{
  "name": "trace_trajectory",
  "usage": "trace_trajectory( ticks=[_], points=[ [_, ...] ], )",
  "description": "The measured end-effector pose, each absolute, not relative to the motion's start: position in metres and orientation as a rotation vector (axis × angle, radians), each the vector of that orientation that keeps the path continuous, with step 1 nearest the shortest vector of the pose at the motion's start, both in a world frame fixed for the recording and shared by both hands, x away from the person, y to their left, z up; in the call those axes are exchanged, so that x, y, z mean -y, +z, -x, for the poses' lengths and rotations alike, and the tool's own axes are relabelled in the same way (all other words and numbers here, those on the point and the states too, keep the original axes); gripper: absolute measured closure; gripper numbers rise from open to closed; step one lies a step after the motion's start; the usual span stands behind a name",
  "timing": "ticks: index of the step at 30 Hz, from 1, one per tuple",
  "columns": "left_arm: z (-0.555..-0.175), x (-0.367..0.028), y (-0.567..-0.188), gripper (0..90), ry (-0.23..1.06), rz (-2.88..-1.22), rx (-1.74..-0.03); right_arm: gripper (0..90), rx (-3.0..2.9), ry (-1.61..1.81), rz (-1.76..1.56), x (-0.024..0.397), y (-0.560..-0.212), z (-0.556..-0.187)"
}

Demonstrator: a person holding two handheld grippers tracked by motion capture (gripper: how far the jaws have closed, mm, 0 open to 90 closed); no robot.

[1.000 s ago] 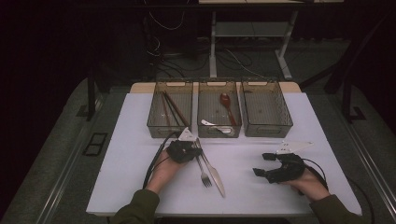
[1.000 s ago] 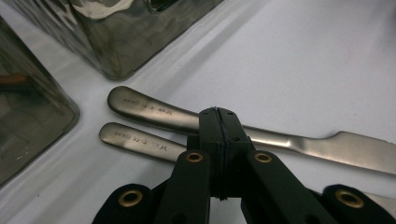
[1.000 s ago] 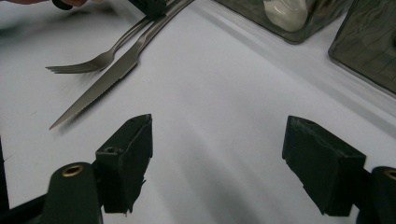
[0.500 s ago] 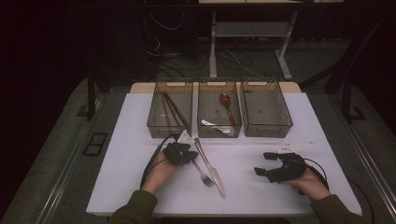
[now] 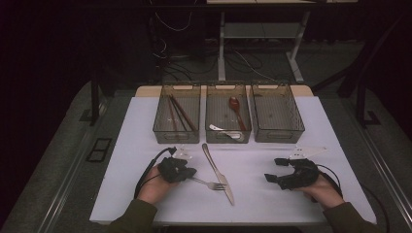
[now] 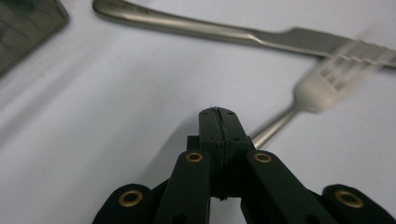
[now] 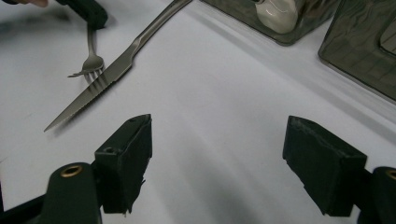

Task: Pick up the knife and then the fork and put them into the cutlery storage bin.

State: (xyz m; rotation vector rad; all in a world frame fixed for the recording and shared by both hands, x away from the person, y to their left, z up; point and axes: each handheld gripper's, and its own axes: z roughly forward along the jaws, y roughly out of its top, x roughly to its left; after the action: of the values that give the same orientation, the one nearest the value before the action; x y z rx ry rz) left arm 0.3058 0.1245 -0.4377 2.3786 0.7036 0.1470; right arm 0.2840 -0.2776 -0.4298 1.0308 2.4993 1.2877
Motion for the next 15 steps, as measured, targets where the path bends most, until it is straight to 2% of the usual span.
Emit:
trace_trajectory(
  ticks=[8,11,12,15],
  points=[
    [-0.28,-0.137,-0.439,88.9,0.047,-2.37,-0.641,23.6,-2.505,1.284,-1.028,0.277,-0.429,-0.284],
    [-0.275,-0.135,-0.436,88.4,0.026,-2.314,-0.585,23.6,-2.504,1.288,-1.029,0.277,-0.429,-0.284],
    [-0.274,-0.132,-0.434,82.6,0.017,-2.291,-0.584,23.6,-2.506,1.287,-1.029,0.277,-0.429,-0.284],
    [-0.274,-0.121,-0.433,76.3,0.021,-2.294,-0.54,23.5,-2.507,1.292,-1.025,0.277,-0.429,-0.285]
  ],
)
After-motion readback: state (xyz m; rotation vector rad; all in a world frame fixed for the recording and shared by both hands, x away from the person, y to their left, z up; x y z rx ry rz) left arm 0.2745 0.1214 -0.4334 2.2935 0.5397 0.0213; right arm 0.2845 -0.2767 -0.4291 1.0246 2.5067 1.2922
